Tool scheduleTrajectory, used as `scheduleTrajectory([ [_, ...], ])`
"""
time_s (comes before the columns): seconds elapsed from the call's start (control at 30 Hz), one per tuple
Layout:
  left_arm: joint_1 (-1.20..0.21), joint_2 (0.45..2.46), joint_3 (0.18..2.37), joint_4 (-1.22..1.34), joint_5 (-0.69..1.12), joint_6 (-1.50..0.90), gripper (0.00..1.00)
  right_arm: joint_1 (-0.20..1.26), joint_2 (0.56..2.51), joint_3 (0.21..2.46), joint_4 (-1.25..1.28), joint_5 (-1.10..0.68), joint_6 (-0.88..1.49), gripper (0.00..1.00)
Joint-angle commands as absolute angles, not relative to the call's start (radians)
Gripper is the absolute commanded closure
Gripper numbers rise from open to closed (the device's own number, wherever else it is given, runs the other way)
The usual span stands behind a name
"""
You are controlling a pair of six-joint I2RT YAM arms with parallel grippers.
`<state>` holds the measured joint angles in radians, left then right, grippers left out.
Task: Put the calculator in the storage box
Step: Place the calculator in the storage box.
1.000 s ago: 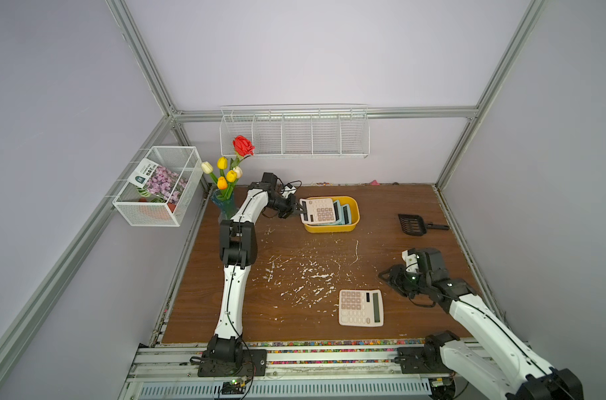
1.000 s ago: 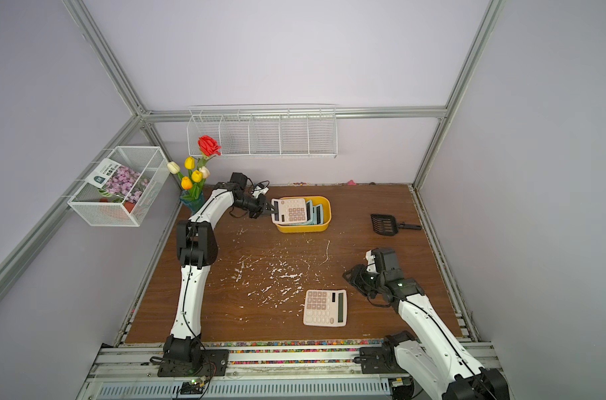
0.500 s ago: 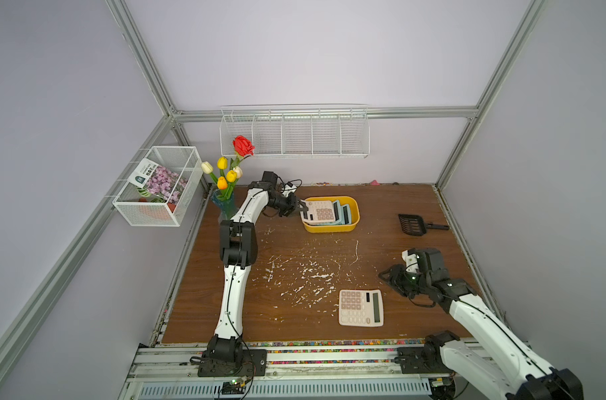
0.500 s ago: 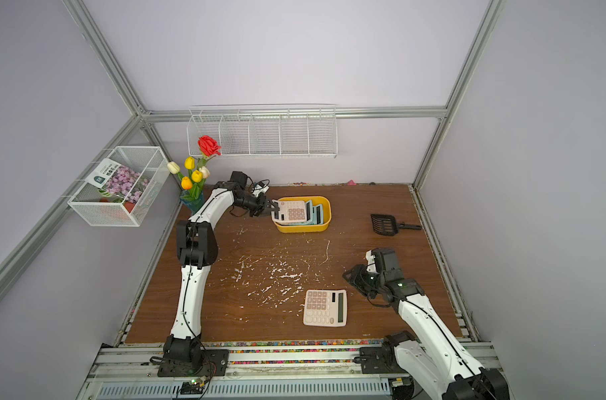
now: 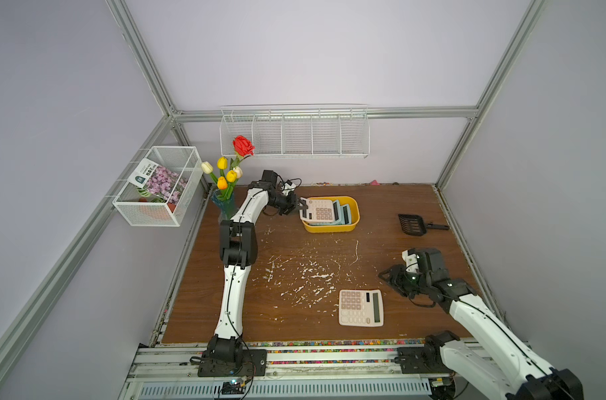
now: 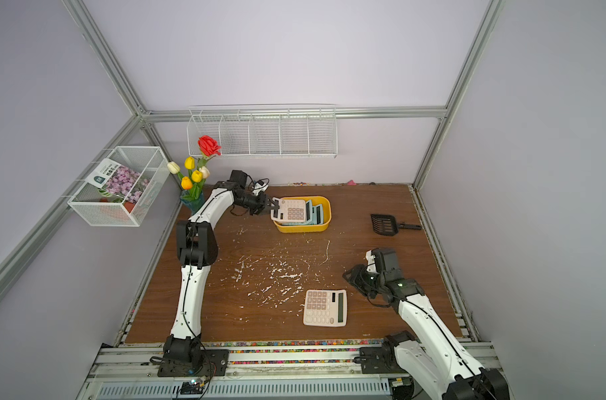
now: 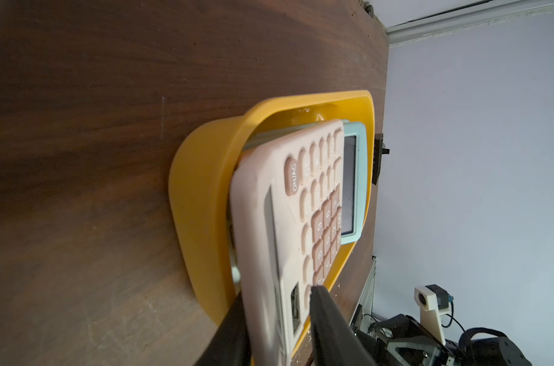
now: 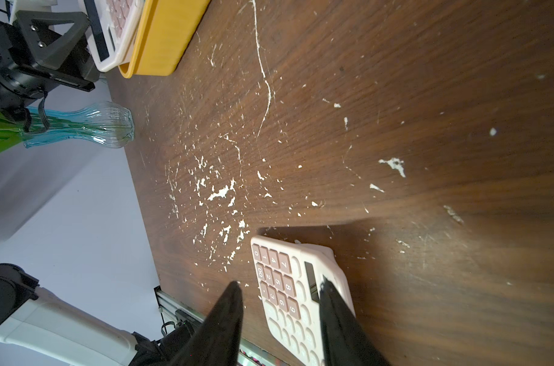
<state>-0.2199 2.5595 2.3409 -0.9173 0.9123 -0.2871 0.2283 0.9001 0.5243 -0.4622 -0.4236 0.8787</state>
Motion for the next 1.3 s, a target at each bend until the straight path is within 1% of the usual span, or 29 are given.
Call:
scheduleTrajectory([
  [0.0,-0.206,2.575,2.36,-0.905,0.847,-0.296,0.64,0.225,0.896,0.508,-0.454,-0.433,0.889,0.57],
  [0.2,-0.206,2.584,2.359,-0.908,0.842,-0.295,0.62,0.225,0.901,0.512,-0.453,-0.434,0.888,0.57],
  [0.43,-0.205,2.594,2.359,-0.908,0.848,-0.295,0.56,0.225,0.904,0.516,-0.451,-0.434,0.887,0.57],
  [0.7,-0.198,2.592,2.358,-0.938,0.819,-0.285,0.55,0.225,0.903,0.518,-0.454,-0.433,0.887,0.57],
  [1.0,-0.197,2.577,2.346,-0.977,0.754,-0.27,0.52,0.226,0.898,0.516,-0.457,-0.431,0.886,0.57],
  [1.27,-0.197,2.505,2.254,-0.939,0.69,-0.277,0.52,0.227,0.89,0.509,-0.457,-0.431,0.89,0.57],
])
